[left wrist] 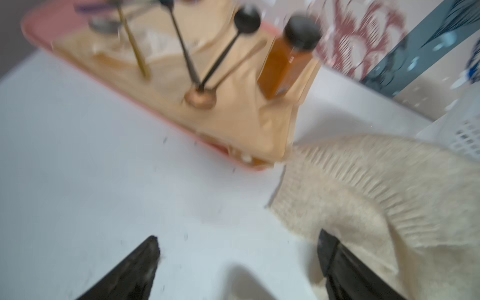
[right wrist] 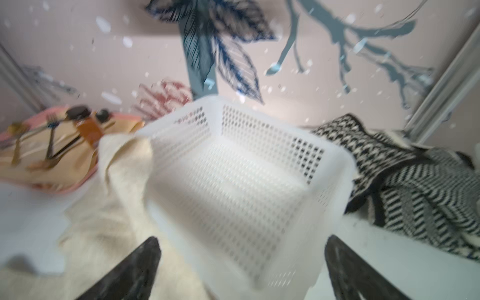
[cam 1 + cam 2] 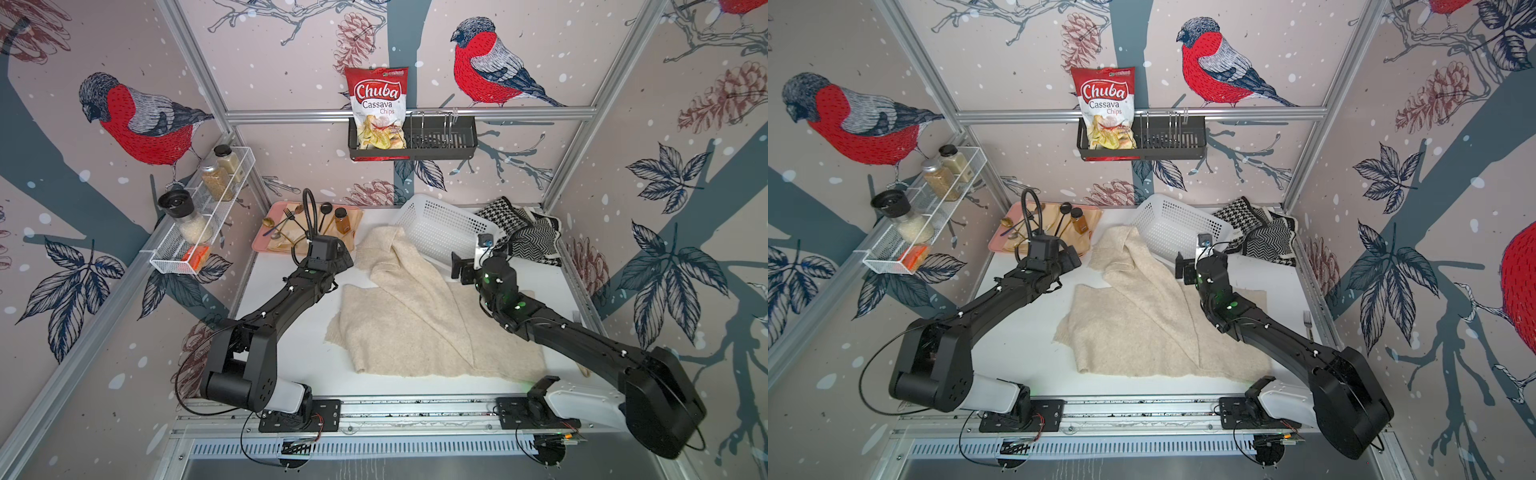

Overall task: Roll up the scarf and place it into the basket
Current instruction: Flatten out the scarf at the center of the board.

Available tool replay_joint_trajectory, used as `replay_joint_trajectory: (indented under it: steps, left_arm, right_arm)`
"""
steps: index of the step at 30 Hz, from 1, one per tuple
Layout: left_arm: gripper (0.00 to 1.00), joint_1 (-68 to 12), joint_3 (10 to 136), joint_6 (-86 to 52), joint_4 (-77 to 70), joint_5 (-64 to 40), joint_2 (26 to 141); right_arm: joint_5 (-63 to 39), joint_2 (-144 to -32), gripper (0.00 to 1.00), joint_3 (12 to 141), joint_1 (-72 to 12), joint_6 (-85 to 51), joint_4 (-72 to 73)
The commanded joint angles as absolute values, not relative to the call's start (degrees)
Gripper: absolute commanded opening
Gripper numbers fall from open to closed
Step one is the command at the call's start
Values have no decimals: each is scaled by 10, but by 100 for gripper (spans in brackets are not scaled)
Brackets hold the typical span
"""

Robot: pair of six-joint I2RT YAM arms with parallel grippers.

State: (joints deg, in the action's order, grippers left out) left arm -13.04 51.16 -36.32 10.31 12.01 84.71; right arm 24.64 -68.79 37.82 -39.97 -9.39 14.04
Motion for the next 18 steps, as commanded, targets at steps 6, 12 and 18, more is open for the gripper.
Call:
replay_joint_trajectory:
  steps: [6,12,18]
  left_arm:
    - [87,-137,367,-619,239,-61,801]
    - [80,-152,269,-727,276,3,621]
    - [78,-153,242,-759,303,18,536]
  right_arm:
    - [306,-652,100,357,-502,-201,-4]
    - [331,-600,100,314,-497,-194,9]
    - [316,-585,100,307,-477,-179,20]
